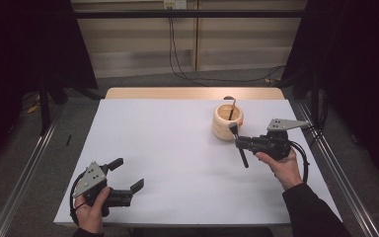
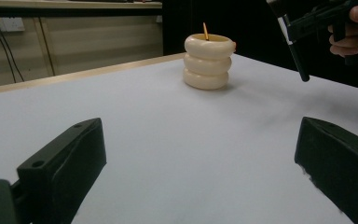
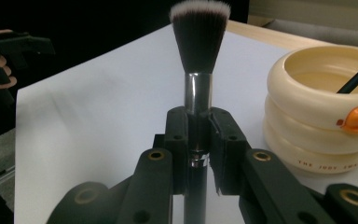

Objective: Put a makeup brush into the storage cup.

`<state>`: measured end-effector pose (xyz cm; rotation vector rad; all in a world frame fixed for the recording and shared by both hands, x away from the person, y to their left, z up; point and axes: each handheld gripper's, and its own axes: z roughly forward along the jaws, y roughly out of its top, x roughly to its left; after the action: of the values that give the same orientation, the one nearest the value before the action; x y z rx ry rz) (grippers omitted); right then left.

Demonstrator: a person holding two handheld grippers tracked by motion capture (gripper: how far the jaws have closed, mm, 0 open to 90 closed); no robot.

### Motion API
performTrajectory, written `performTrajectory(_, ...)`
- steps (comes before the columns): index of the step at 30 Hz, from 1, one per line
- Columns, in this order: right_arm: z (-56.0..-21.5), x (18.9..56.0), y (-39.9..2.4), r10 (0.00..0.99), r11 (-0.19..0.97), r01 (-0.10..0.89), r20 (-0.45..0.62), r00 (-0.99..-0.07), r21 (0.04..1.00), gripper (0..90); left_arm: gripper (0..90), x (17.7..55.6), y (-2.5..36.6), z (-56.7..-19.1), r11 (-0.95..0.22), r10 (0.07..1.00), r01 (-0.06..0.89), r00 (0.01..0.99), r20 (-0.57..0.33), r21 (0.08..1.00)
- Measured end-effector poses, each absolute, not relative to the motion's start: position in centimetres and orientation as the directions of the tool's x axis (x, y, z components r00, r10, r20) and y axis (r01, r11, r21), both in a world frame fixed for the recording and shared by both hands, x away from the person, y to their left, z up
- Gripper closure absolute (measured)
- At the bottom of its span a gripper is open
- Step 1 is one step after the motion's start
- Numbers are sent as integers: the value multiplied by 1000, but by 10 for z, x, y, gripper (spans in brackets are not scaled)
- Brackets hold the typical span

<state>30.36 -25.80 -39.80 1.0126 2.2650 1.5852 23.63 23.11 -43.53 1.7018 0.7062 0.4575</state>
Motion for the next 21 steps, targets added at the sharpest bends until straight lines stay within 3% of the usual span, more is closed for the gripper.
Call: performTrajectory(21, -389, 302, -261, 649, 108, 357, 207, -732, 928, 782, 21, 237, 231, -435, -138, 666, 214, 743, -69, 967)
